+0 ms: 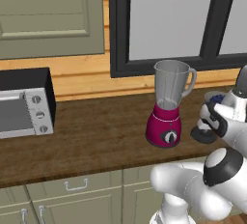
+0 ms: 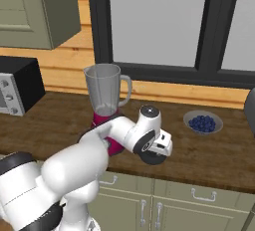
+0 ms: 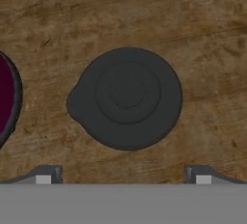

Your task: Close the lid blender by securely placing the lid on top.

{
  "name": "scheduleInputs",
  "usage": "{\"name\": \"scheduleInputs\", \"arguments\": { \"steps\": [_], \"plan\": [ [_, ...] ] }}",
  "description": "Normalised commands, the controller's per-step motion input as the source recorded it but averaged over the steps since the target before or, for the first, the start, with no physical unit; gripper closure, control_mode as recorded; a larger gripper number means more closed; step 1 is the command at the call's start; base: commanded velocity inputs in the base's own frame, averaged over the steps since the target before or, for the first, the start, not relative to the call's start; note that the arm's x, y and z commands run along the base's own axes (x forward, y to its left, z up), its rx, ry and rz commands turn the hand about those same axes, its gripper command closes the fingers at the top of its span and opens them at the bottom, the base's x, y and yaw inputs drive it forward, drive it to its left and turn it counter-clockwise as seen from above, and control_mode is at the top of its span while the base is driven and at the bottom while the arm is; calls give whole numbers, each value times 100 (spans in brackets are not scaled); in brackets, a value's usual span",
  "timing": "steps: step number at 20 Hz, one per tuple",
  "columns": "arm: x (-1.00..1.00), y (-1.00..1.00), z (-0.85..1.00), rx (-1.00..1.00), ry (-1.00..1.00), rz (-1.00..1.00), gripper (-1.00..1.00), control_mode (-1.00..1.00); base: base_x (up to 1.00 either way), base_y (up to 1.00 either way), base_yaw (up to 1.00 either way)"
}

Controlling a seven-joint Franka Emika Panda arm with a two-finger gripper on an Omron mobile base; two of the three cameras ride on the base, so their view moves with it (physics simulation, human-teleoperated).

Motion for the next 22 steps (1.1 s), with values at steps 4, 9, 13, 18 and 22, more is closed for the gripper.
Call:
{"name": "scheduleInputs", "arguments": {
  "steps": [4,9,13,18,22],
  "plan": [
    [18,-4,-14,1,0,0,-100,-100,0,0,0],
    [16,-13,-10,3,0,0,-100,-100,0,0,0],
    [19,-11,-12,2,0,0,-100,-100,0,0,0],
    [17,-6,-14,1,0,0,-100,-100,0,0,0],
    [17,0,-16,0,0,0,-100,-100,0,0,0]
  ]
}}
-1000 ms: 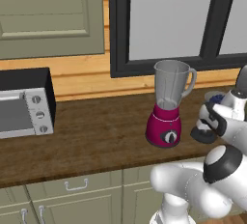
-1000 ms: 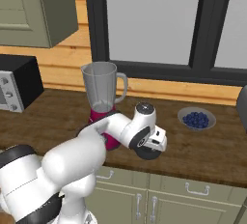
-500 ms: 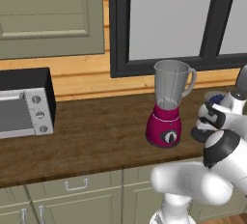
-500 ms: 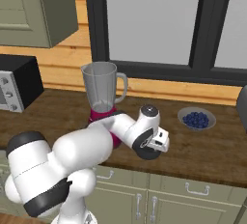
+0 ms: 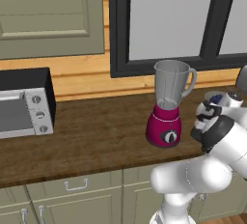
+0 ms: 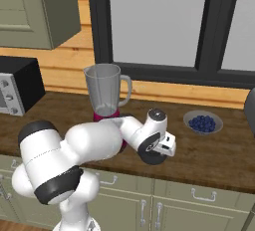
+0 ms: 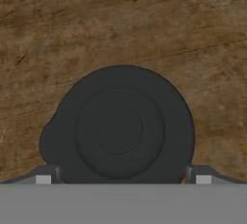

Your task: Close the lid blender by securely placing the lid on top.

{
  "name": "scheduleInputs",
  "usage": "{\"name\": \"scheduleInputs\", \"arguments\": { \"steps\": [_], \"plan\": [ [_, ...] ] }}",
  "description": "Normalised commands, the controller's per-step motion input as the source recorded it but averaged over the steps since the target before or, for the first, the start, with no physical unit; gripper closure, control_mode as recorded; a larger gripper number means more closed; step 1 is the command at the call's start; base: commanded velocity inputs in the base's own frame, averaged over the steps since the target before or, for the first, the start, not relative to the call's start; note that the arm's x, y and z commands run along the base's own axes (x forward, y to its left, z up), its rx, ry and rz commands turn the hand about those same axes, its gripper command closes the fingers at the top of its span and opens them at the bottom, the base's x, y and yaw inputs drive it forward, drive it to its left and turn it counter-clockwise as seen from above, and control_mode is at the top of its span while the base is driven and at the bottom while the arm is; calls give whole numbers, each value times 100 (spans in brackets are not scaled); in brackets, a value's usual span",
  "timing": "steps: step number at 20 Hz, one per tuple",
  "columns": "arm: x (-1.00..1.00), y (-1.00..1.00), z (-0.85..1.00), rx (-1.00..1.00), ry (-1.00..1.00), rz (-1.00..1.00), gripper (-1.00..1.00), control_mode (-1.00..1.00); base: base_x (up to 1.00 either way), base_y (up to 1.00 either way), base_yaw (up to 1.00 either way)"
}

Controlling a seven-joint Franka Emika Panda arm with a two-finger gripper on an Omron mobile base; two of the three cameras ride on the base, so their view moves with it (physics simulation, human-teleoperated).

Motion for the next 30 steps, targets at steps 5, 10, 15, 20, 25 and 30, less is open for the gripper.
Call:
{"name": "scheduleInputs", "arguments": {
  "steps": [5,10,15,20,25,30],
  "plan": [
    [16,0,-17,0,0,0,-100,-100,0,0,0],
    [16,0,-17,0,0,0,-100,-100,0,0,0],
    [15,0,-17,0,0,0,-100,-100,0,0,0],
    [14,0,-24,0,1,0,-100,-100,0,0,0],
    [5,1,-40,0,2,0,100,-100,0,0,0],
    [0,10,-40,0,0,0,100,-100,0,0,0]
  ]
}}
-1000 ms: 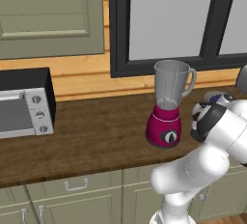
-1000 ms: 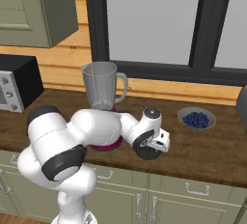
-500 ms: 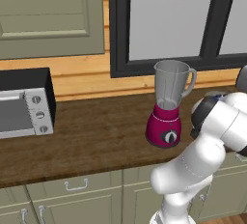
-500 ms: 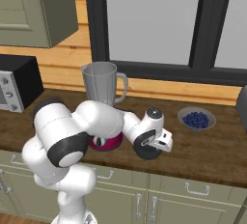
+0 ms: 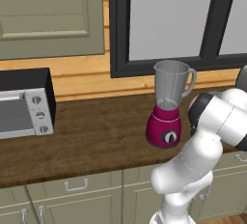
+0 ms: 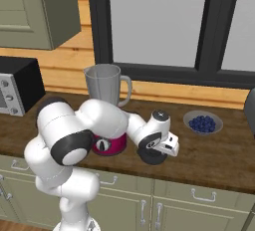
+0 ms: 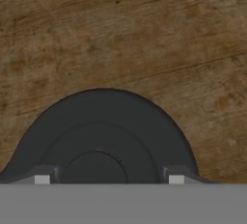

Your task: Close the lid blender by securely placing the lid on top.

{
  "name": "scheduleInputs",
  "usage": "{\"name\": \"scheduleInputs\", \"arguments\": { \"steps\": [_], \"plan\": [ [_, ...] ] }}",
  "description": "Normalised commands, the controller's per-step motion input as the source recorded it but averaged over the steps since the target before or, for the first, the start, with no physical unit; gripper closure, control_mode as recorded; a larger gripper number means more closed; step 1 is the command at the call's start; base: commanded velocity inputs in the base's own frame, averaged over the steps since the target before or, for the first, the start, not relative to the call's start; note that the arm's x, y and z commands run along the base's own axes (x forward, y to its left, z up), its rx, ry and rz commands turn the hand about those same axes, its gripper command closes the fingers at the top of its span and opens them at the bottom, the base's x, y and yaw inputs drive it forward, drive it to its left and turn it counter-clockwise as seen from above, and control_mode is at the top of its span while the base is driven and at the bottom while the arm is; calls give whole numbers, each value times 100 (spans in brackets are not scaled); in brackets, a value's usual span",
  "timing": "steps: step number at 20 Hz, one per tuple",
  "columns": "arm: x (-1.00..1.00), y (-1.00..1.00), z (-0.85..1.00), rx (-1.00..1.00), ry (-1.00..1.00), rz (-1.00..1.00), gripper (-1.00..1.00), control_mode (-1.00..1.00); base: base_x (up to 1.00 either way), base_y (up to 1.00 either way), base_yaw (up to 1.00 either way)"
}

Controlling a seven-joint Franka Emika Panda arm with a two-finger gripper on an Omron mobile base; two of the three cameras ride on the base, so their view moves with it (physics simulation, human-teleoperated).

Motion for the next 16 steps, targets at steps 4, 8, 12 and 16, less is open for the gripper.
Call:
{"name": "scheduleInputs", "arguments": {
  "steps": [4,8,12,16],
  "plan": [
    [-15,21,-33,0,0,0,100,-100,0,0,0],
    [-39,29,-36,-1,0,0,100,-100,0,0,0],
    [-43,34,-41,-2,0,0,100,-100,0,0,0],
    [-35,38,-41,-2,0,0,100,-100,0,0,0]
  ]
}}
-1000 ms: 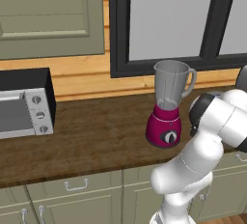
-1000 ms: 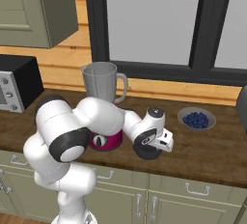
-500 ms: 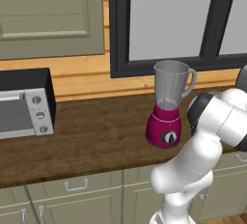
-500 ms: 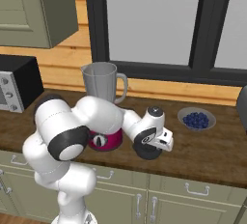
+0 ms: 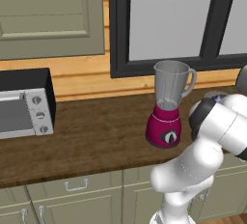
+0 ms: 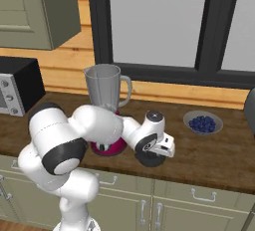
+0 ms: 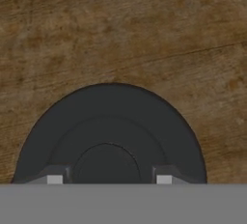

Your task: Close the lid blender by securely placing the lid on top.

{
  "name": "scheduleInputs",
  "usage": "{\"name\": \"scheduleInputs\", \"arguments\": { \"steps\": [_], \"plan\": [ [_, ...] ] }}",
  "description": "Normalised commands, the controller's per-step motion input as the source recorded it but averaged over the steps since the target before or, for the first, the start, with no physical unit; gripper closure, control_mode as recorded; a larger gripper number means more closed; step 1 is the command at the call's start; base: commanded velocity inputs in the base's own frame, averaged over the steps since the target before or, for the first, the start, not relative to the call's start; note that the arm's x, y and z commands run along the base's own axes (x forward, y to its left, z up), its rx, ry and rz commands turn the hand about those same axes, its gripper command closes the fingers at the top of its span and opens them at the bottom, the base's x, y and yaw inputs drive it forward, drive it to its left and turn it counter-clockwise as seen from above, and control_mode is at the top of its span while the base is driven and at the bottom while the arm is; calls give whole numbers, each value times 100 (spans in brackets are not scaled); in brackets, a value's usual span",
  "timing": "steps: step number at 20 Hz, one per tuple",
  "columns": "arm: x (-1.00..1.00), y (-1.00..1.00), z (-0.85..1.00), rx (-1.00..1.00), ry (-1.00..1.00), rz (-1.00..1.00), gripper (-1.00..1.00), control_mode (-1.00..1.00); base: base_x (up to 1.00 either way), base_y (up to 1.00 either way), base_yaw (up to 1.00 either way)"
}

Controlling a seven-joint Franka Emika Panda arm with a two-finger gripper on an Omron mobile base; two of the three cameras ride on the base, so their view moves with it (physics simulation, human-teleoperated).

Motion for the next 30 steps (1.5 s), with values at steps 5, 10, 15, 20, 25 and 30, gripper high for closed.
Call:
{"name": "scheduleInputs", "arguments": {
  "steps": [5,10,15,20,25,30],
  "plan": [
    [-10,27,-26,0,1,0,100,-100,0,0,0],
    [1,4,-3,0,0,0,100,-100,0,0,0],
    [-1,1,0,0,0,0,100,-100,0,0,0],
    [-36,0,44,0,-11,0,100,-100,0,0,0],
    [-50,0,71,0,-16,0,100,-100,0,0,0],
    [-47,0,79,0,-13,0,100,-100,0,0,0]
  ]
}}
